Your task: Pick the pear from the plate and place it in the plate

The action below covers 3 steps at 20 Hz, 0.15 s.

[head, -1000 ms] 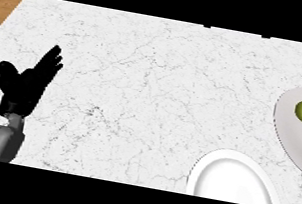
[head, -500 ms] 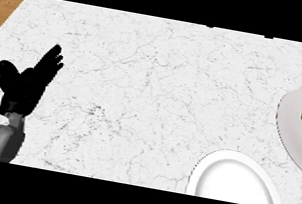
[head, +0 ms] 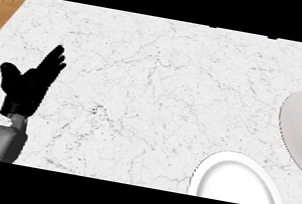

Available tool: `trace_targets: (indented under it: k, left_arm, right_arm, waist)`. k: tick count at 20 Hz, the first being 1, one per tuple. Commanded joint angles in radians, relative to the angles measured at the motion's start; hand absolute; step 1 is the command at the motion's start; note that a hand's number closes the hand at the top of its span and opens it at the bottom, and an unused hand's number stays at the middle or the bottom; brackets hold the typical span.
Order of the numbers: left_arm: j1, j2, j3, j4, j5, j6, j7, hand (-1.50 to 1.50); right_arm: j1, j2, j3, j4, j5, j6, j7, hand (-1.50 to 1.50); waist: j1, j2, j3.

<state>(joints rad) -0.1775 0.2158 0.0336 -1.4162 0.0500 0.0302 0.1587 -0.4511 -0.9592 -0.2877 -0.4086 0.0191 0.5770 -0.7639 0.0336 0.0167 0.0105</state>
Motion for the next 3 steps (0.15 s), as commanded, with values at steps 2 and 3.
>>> trace_targets:
  k: [2, 3]
  left_arm:
    - [0.003, 0.004, -0.004, -0.014, -0.003, -0.003, 0.008, 0.0]
    - [-0.014, 0.001, 0.001, 0.029, -0.003, -0.006, -0.005, 0.0]
  right_arm:
    - [0.038, -0.032, 0.015, 0.033, 0.001, 0.193, -0.18, -1.5]
    - [0.043, -0.028, 0.027, 0.018, 0.004, 0.198, -0.19, -1.5]
  waist:
    - [-0.001, 0.0, 0.001]
    - [-0.013, 0.005, 0.001]
